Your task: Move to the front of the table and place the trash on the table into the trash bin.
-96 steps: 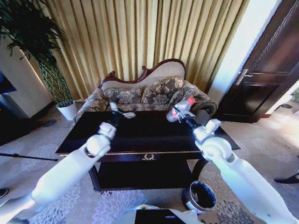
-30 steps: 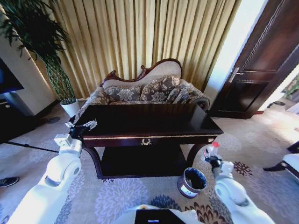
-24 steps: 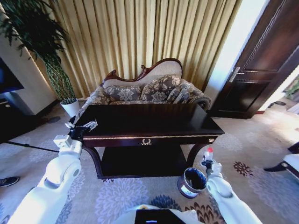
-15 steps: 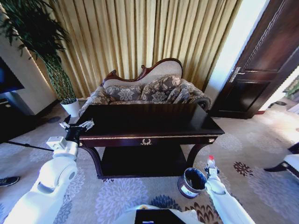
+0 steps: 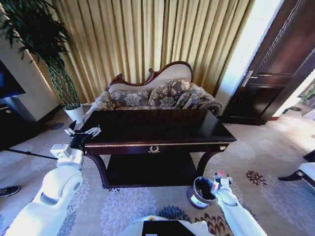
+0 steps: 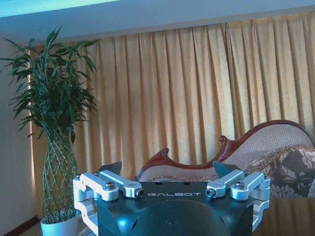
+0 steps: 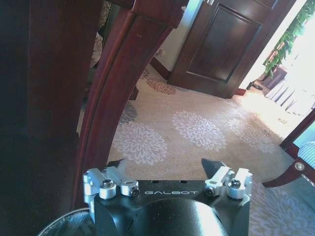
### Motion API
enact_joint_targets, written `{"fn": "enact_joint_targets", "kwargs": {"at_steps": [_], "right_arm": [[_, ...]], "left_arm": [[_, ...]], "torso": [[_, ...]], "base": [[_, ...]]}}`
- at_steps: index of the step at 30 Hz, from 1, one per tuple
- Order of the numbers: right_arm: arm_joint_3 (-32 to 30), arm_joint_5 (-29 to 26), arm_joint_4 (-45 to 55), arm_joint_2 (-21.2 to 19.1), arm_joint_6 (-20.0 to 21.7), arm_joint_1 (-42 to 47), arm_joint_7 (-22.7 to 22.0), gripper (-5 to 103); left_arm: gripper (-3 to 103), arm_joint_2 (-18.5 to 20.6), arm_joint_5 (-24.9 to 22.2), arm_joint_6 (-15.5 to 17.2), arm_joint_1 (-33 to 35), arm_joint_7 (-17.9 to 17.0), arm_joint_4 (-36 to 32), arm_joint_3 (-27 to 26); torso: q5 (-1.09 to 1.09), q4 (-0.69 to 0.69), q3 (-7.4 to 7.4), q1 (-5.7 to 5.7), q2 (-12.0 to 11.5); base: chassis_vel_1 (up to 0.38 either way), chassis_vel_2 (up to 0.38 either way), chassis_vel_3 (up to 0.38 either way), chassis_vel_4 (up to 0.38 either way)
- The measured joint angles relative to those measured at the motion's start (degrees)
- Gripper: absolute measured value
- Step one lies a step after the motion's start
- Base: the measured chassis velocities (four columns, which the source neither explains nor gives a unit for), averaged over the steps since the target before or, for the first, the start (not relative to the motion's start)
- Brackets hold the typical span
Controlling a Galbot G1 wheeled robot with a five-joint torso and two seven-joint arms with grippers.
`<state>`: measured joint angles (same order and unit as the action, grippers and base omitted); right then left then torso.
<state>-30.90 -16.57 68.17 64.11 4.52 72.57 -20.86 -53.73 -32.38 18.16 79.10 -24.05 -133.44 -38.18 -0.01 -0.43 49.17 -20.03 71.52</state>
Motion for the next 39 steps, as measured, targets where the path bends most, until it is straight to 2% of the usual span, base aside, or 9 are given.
{"fn": "enact_joint_targets", "kwargs": {"at_steps": [2,5,11,15,21,25,29,35,39], "right_arm": [[-0.23,-0.05,0.02,-0.08,0.01,0.24,-0.01,93],[-0.44,-0.24,0.27,-0.20,0.02,0.48,-0.03,99],[-0.66,-1.41,1.03,-0.32,0.04,1.06,-0.05,100],[-1.04,-5.31,5.35,-0.48,0.10,2.93,0.83,100],[-3.48,-9.72,22.73,-2.77,0.53,9.70,3.63,100],[-5.85,-13.13,34.14,-4.31,2.94,15.36,4.48,100],[-11.39,-16.38,53.27,-5.09,7.52,22.63,7.22,100],[-10.52,-16.49,68.08,-5.62,11.07,23.27,6.41,100],[-9.15,-16.58,72.57,-5.65,13.40,22.85,5.88,100]], "left_arm": [[100,0.03,0.06,0.02,0.06,-0.01,0.00,-0.05],[100,0.11,0.13,0.02,0.07,-0.02,0.00,-0.04],[100,0.07,0.34,0.03,-0.12,-0.03,0.02,0.51],[100,-0.23,0.58,0.03,0.12,-0.04,-0.03,0.72],[100,-0.54,0.75,0.04,0.86,-0.07,-0.21,0.40],[100,-0.56,0.76,0.03,0.95,-0.09,-0.10,0.22],[100,-0.68,0.72,0.01,0.88,-0.07,0.30,0.08],[100,-1.29,0.72,0.20,0.77,0.00,0.11,0.35],[100,-1.31,0.75,0.24,0.95,0.00,-0.01,0.37]], "torso": [[0.00,0.00,0.00,0.00,0.00],[0.00,-0.01,0.00,0.00,0.00],[0.01,-0.01,0.00,0.00,0.00],[0.03,-0.01,0.00,0.00,0.00],[0.00,0.01,0.00,0.00,0.00],[0.01,-0.01,0.00,0.00,0.00],[-0.02,-0.01,-0.01,0.00,0.01],[-0.02,0.01,0.00,0.00,0.00],[0.00,0.01,-0.01,0.00,0.00]], "base": [[0.000,0.000,0.000,0.000],[0.000,0.000,0.000,0.000],[0.000,0.000,0.000,0.000],[0.000,0.000,0.000,0.000],[0.000,0.000,0.000,0.000],[0.000,0.000,0.000,0.000],[0.000,0.000,0.000,0.000],[0.000,0.000,0.000,0.000],[0.000,0.000,0.000,0.000]]}}
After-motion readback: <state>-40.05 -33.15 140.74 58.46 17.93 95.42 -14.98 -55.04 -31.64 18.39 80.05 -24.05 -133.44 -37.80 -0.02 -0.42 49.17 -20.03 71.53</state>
